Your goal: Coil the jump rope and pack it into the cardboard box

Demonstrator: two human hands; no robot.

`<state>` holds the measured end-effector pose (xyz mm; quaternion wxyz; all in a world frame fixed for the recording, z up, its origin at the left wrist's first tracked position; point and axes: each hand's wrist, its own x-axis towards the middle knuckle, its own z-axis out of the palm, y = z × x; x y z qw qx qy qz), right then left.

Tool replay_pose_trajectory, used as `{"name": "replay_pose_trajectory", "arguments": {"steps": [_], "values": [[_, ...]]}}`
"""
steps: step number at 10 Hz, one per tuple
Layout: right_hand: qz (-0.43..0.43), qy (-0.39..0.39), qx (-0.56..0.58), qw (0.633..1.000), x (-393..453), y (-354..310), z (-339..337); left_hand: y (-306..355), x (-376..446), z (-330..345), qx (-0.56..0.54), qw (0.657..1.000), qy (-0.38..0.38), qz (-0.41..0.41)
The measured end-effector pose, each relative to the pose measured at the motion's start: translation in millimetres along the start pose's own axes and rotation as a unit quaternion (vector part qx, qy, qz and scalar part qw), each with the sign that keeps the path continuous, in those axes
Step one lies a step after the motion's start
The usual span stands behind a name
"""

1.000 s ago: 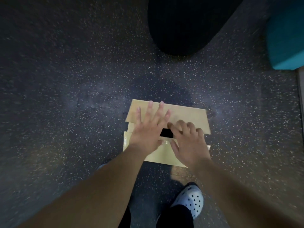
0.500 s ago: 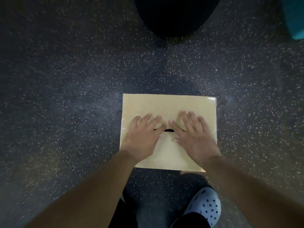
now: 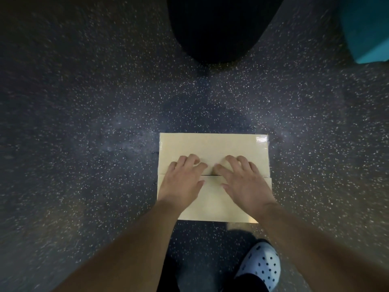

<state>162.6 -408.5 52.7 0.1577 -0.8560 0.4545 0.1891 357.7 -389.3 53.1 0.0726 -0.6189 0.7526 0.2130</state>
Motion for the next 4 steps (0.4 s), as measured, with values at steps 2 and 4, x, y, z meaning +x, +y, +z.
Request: {"name": "replay_pose_trajectory", "arguments": {"steps": [2, 4], "values": [[0.020, 0.047, 0.032, 0.998, -2.9, -7.0, -21.4, 8.1, -10.7, -16.0, -0.024, 0.999, 0.021, 0.000], [0.068, 0.077, 0.020, 0.995, -17.4, -9.3, -40.8, 9.8, -17.6, -46.0, -0.030, 0.999, 0.042, 0.002]]}}
